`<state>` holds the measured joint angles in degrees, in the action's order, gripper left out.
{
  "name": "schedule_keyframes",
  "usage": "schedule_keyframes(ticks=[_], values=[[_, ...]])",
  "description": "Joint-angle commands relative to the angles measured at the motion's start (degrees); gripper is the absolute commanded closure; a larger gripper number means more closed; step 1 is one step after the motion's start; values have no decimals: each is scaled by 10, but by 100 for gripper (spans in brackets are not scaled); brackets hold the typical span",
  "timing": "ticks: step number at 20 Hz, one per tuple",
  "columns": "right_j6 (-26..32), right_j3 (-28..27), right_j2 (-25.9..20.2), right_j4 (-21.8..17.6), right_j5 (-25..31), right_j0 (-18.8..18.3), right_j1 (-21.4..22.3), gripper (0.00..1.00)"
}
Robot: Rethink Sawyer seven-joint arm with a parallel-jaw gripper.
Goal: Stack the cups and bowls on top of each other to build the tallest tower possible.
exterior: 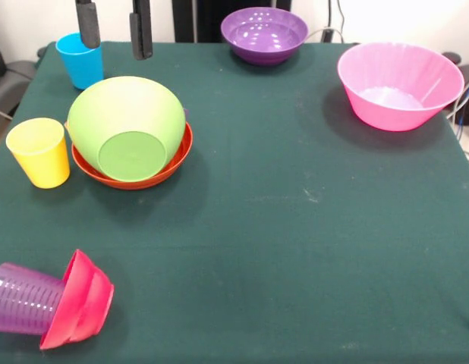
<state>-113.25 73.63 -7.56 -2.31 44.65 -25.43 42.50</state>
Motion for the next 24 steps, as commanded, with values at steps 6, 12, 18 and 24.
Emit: schedule_keyframes(ticks=[6, 12, 18, 24], values=[[46, 80, -31, -51, -45, 6, -11, 0], [41, 93, -31, -52, -68, 5, -11, 0], [46, 113, -41, -46, -77, -2, -4, 0], [7, 152, -31, -49, -131, 11, 7, 0]])
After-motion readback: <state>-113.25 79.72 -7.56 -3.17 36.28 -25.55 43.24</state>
